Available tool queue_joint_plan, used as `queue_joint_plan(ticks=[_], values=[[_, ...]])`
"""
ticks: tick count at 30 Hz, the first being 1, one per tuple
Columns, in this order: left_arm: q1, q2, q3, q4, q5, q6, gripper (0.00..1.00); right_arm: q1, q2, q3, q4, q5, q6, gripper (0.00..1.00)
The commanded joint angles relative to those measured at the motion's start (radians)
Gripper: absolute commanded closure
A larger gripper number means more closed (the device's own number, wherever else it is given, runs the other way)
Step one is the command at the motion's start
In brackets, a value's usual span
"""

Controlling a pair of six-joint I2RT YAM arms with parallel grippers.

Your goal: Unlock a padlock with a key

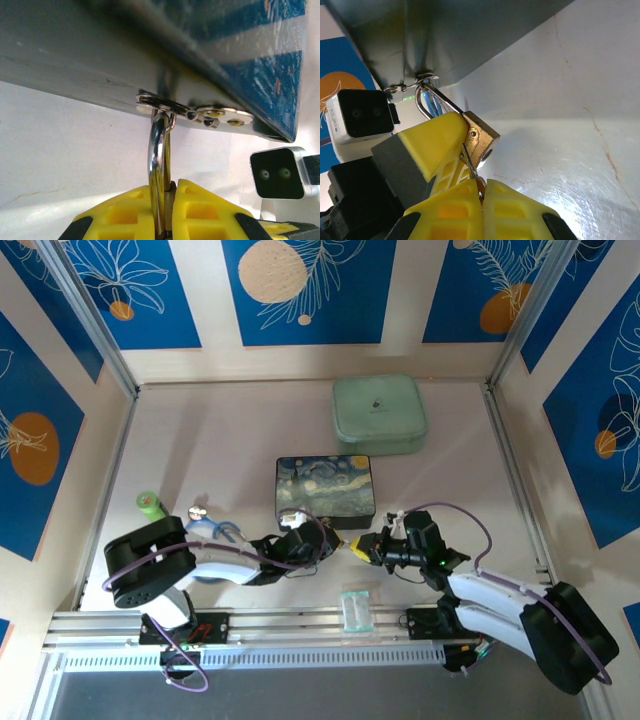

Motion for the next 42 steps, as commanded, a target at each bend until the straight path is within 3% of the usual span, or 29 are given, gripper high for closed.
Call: queue_joint_plan(ticks=[1, 23, 31, 36, 42], values=[[0.008, -0.025, -0.002, 0.055, -0.033, -0.023, 0.94, 0.002, -0.025, -0.006, -0.076, 0.008, 0.005, 1.00], [0.006, 0.019, -0.004, 0.162, 0.013, -0.050, 0.94, 0.002, 0.063, 0.072, 0.010, -0.035, -0.037, 1.00], [0.006, 0.005, -0.003, 0.176, 0.023, -0.045, 0.95, 0.004, 0.126, 0.061, 0.156, -0.025, -0.019, 1.00], [0.006, 0.010, -0.010, 0.210, 0.038, -0.066, 0.99, -0.015, 0.124, 0.063, 0.121, -0.014, -0.046, 1.00], [0.006, -0.002, -0.008, 0.230, 0.038, -0.082, 1.00, -0.012, 0.204, 0.045, 0.242, -0.007, 0.030, 1.00]])
